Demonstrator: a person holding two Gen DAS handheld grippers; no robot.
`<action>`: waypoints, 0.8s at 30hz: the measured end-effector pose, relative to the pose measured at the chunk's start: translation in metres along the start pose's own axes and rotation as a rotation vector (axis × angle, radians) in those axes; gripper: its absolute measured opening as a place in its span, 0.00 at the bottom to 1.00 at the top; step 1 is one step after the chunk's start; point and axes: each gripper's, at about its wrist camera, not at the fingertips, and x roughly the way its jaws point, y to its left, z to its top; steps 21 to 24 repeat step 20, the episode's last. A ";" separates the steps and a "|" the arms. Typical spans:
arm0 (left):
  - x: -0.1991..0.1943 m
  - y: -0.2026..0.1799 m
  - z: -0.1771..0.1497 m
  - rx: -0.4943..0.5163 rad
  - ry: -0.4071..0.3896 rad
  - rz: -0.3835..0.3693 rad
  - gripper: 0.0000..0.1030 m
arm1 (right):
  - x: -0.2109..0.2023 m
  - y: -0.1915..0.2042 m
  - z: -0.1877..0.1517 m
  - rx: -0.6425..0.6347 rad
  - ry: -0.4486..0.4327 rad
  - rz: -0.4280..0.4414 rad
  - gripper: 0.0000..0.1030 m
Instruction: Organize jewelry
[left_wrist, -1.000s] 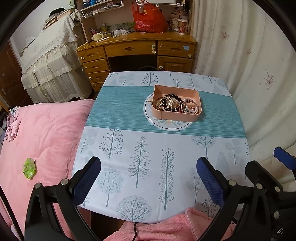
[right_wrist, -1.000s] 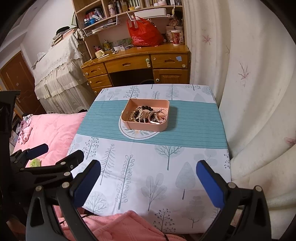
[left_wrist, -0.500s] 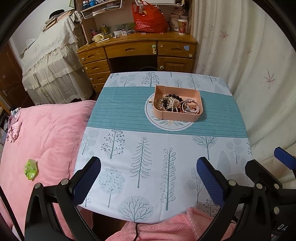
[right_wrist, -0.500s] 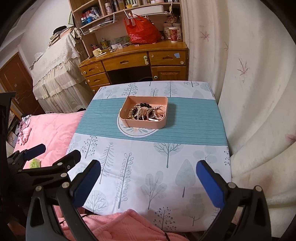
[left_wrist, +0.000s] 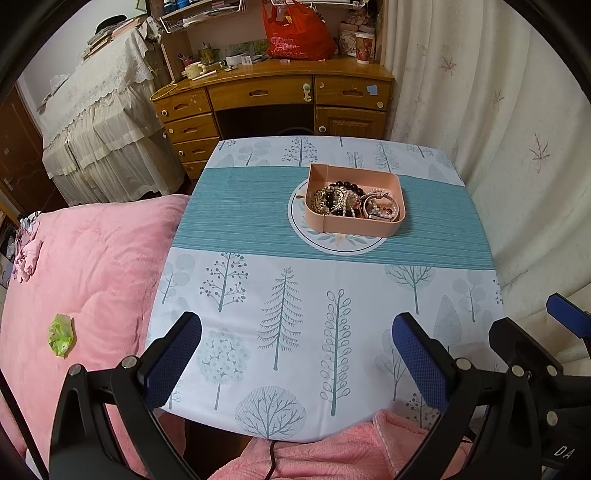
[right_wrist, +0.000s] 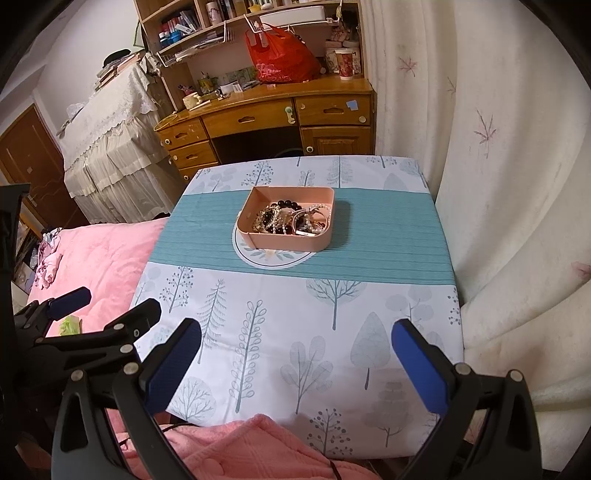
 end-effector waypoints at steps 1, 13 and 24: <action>0.000 0.001 0.000 0.000 0.002 0.000 0.99 | 0.001 0.001 -0.001 0.000 0.002 0.000 1.00; 0.006 0.001 0.001 0.008 0.026 -0.008 0.99 | 0.004 0.003 -0.002 0.008 0.025 -0.003 1.00; 0.010 0.000 0.001 0.010 0.035 -0.012 0.99 | 0.007 0.000 -0.003 0.022 0.039 0.000 1.00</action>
